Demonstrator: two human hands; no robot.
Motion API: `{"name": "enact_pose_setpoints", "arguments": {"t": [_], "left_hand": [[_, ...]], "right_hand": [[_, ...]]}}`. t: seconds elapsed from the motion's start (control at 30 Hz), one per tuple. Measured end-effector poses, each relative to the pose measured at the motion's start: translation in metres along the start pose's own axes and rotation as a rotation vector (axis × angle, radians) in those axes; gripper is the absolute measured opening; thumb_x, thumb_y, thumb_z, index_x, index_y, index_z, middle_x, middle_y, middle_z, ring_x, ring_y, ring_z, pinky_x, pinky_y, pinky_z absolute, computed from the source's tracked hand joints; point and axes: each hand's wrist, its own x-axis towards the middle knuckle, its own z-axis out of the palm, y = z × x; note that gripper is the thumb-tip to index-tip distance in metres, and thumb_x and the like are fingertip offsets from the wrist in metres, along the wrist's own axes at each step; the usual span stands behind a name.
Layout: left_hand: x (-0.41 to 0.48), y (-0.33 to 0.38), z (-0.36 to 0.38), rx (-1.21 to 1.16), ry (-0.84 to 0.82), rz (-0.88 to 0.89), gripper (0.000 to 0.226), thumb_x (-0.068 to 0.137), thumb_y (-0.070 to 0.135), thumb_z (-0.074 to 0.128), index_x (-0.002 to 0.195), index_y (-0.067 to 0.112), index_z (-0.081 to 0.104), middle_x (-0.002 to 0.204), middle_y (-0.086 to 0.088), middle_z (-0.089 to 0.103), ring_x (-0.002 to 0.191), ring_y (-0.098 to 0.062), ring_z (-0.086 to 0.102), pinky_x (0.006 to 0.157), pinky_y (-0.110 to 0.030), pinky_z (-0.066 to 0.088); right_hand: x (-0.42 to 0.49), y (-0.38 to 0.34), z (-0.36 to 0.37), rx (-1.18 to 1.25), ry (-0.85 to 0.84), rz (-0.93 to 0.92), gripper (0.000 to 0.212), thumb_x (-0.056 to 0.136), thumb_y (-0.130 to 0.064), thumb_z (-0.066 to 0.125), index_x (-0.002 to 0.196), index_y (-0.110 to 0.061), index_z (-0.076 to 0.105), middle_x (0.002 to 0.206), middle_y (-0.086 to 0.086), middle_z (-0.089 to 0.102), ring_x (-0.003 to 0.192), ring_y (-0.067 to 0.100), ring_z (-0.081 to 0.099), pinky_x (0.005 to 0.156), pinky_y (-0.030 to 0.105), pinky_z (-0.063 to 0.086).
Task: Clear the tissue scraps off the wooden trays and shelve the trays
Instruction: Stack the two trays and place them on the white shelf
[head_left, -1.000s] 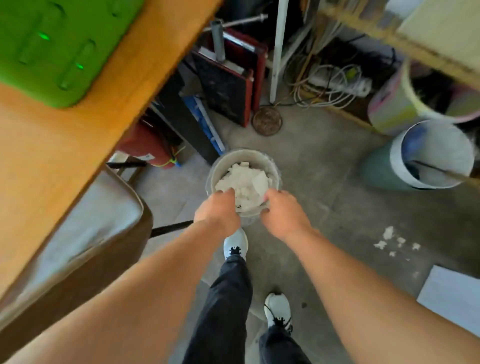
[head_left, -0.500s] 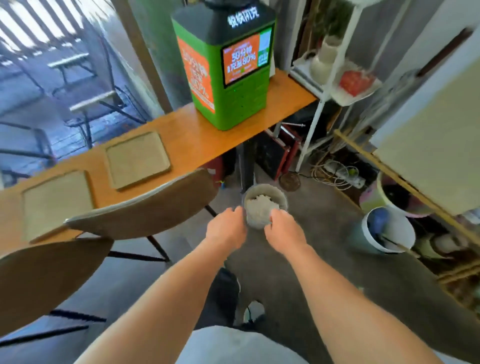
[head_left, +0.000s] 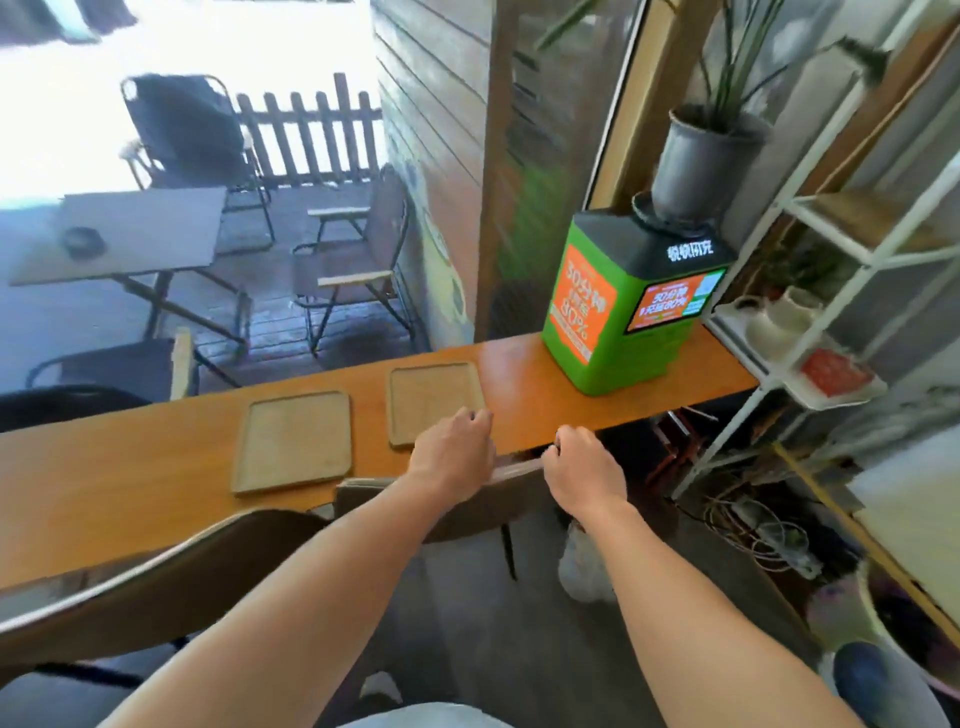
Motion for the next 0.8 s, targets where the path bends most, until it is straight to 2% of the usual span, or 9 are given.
{"name": "enact_pose_setpoints", "arguments": {"t": [0.07,0.17,0.23,0.3,0.4,0.47,0.67,0.8], "left_hand": [[0.007,-0.037,-0.012,-0.049,0.024,-0.073,0.018,0.093,0.031,0.045,0.100,0.017,0.054,0.098,-0.007,0.060,0.083,-0.031,0.062,0.061,-0.038,0.048],[0.014,-0.089,-0.023,-0.131,0.041,-0.201,0.016,0.094,0.032,0.047,0.100,0.020,0.055,0.093,0.000,0.058,0.078,-0.022,0.059,0.065,-0.038,0.053],[0.015,-0.116,-0.025,-0.124,0.032,-0.257,0.016,0.094,0.032,0.047,0.100,0.019,0.055,0.091,0.000,0.057,0.078,-0.021,0.058,0.064,-0.035,0.051],[0.016,-0.139,-0.023,-0.107,0.012,-0.289,0.015,0.094,0.032,0.046,0.096,0.020,0.054,0.089,0.000,0.057,0.075,-0.021,0.056,0.062,-0.035,0.048],[0.018,-0.158,-0.016,-0.076,-0.031,-0.308,0.015,0.095,0.033,0.045,0.090,0.021,0.051,0.083,0.001,0.052,0.071,-0.020,0.053,0.058,-0.034,0.043],[0.025,-0.169,-0.011,-0.073,-0.057,-0.337,0.015,0.095,0.032,0.045,0.088,0.020,0.050,0.081,0.002,0.050,0.069,-0.020,0.051,0.058,-0.033,0.040],[0.054,-0.181,0.017,-0.062,-0.155,-0.398,0.015,0.095,0.030,0.042,0.086,0.020,0.049,0.082,0.001,0.048,0.071,-0.022,0.052,0.059,-0.034,0.042],[0.088,-0.179,0.038,-0.047,-0.253,-0.456,0.016,0.095,0.031,0.042,0.088,0.018,0.049,0.086,-0.003,0.052,0.076,-0.026,0.055,0.063,-0.037,0.048]], "right_hand": [[0.019,-0.036,0.002,-0.005,0.025,-0.047,0.017,0.096,-0.028,0.039,0.084,-0.017,0.044,0.087,0.000,0.045,0.072,0.023,0.045,0.059,0.033,0.034],[0.041,-0.083,0.010,0.015,0.055,-0.116,0.018,0.095,-0.029,0.042,0.080,-0.021,0.047,0.079,-0.004,0.045,0.065,0.013,0.044,0.052,0.028,0.028],[0.049,-0.106,0.019,0.037,0.024,-0.134,0.019,0.095,-0.030,0.041,0.079,-0.023,0.049,0.077,-0.006,0.046,0.062,0.006,0.044,0.049,0.025,0.027],[0.058,-0.122,0.031,0.019,-0.028,-0.150,0.019,0.095,-0.031,0.040,0.081,-0.023,0.049,0.077,-0.006,0.046,0.063,0.007,0.045,0.049,0.025,0.030],[0.070,-0.129,0.047,-0.018,-0.106,-0.130,0.022,0.095,-0.031,0.037,0.084,-0.019,0.051,0.083,-0.001,0.049,0.070,0.017,0.052,0.058,0.033,0.044],[0.084,-0.130,0.057,-0.045,-0.158,-0.115,0.023,0.095,-0.031,0.036,0.084,-0.018,0.051,0.086,0.001,0.050,0.073,0.019,0.052,0.062,0.036,0.047],[0.134,-0.111,0.080,-0.057,-0.233,-0.044,0.024,0.096,-0.030,0.037,0.090,-0.015,0.054,0.092,0.004,0.051,0.075,0.020,0.053,0.065,0.036,0.048],[0.173,-0.090,0.101,-0.069,-0.279,-0.021,0.021,0.095,-0.031,0.034,0.088,-0.017,0.049,0.092,0.003,0.049,0.073,0.021,0.049,0.060,0.033,0.040]]}}
